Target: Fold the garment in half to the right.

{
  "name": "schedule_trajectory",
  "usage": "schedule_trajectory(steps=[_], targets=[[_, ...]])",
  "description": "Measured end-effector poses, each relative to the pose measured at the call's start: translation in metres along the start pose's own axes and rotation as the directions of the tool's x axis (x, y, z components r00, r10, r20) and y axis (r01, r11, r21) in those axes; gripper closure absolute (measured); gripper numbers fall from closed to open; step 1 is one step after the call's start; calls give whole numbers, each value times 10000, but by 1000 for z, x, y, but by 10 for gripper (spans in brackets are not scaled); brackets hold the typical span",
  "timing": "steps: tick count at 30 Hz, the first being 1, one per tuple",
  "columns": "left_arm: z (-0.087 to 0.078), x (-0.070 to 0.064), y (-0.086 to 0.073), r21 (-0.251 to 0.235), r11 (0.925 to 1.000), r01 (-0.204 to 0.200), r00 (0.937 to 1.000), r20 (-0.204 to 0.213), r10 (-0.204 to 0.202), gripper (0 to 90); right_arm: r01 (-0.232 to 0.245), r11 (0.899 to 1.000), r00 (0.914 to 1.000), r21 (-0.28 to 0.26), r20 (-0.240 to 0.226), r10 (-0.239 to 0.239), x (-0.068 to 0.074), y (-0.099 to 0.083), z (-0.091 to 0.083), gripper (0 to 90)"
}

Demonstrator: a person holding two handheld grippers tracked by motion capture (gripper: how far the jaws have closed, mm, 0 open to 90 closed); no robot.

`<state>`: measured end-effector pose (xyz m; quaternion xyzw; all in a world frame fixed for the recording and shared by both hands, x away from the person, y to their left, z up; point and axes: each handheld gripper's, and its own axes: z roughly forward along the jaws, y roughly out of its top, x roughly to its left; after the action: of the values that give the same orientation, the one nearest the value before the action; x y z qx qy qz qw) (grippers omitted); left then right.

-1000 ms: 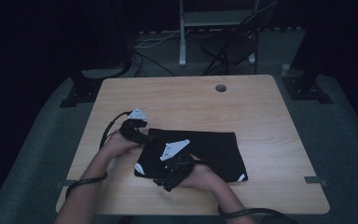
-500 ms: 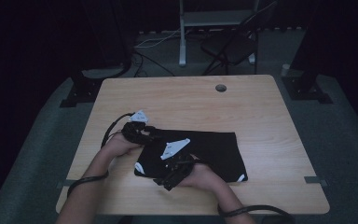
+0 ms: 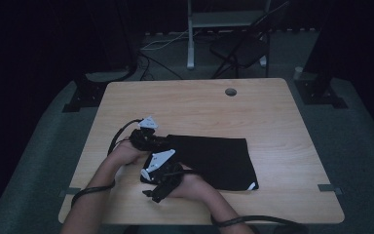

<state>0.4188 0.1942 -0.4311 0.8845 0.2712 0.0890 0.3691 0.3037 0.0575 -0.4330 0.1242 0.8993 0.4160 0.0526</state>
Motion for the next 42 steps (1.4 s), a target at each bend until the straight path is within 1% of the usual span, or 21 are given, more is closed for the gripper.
schedule_trajectory(steps=[1, 4, 8, 9, 12, 13, 16, 17, 19, 21, 23, 24, 25, 26, 28, 30, 32, 34, 36, 41, 42], targets=[[0, 0, 0, 11, 10000, -18, 10000, -1, 18, 743, 108, 9999, 9998, 66, 144, -109, 1, 3, 3, 56], [0, -1, 0, 22, 10000, -14, 10000, -39, 15, 743, 61, 9998, 9998, 182, 165, -64, 0, 7, 11, 67], [0, -2, 0, 27, 10000, -73, 9999, -98, 73, 743, 214, 9990, 9994, 382, 281, -225, -3, 8, 17, 152], [0, -2, 0, 28, 10000, -82, 9999, -108, 82, 743, 116, 9991, 9995, 416, 282, -128, -5, 9, 17, 172], [0, -3, 1, 55, 10000, -77, 9999, -153, 78, 744, -94, 9980, 9988, 629, 475, 64, -9, 8, 18, 301], [0, -3, 1, 85, 9999, -116, 9998, -184, 117, 744, -64, 9985, 9978, 550, 664, 27, -9, 8, 18, 359], [0, -5, 2, 182, 9997, -174, 9993, -314, 180, 744, -300, 9985, 9943, 448, 1035, 253, -11, 8, 16, 555], [0, -6, 2, 169, 9996, -247, 9990, -374, 253, 744, -406, 9982, 9924, 431, 1177, 353, -11, 7, 15, 624], [0, -7, 2, 201, 9993, -327, 9985, -427, 335, 744, -403, 9978, 9872, 518, 1560, 318, -11, 7, 12, 744], [0, -9, 3, 219, 9993, -309, 9982, -516, 320, 744, -446, 9974, 9862, 567, 1617, 349, -11, 7, 10, 801], [0, -11, 4, 345, 9988, -345, 9974, -626, 366, 745, -443, 9970, 9862, 637, 1623, 335, -11, 7, 9, 811], [-1, -13, 6, 537, 9981, -305, 9965, -764, 345, 749, -430, 9969, 9862, 652, 1623, 320, -10, 7, 8, 811], [-1, -16, 9, 778, 9966, -276, 9932, -1104, 362, 755, -458, 9970, 9863, 626, 1612, 352, -10, 7, 8, 810], [0, -20, 12, 986, 9945, -347, 9903, -1303, 474, 768, -513, 9968, 9857, 613, 1634, 407, -9, 8, 9, 810], [-1, -26, 15, 1278, 9903, -548, 9854, -1530, 743, 781, -619, 9971, 9869, 439, 1519, 546, -9, 10, 10, 810], [-4, -27, 15, 1392, 9882, -645, 9837, -1577, 864, 783, -684, 9973, 9875, 251, 1442, 641, -7, 12, 12, 809], [-10, -24, 12, 1431, 9883, -520, 9835, -1643, 755, 783, -637, 9979, 9884, 124, 1388, 614, -5, 14, 13, 809], [-16, -21, 9, 1482, 9880, -438, 9821, -1749, 698, 783, -793, 9967, 9889, -166, 1251, 808, -4, 17, 16, 809], [-21, -18, 7, 1600, 9870, -177, 9817, -1843, 475, 784, -719, 9969, 9900, -305, 1191, 750, -3, 21, 19, 809], [-27, -17, 10, 1643, 9864, -34, 9773, -2085, 381, 784, -576, 9979, 9914, -284, 1159, 606, -2, 24, 19, 808], [-27, -18, 11, 1651, 9863, -11, 9764, -2130, 367, 784, -423, 9988, 9920, -256, 1181, 451, -2, 23, 17, 808]])
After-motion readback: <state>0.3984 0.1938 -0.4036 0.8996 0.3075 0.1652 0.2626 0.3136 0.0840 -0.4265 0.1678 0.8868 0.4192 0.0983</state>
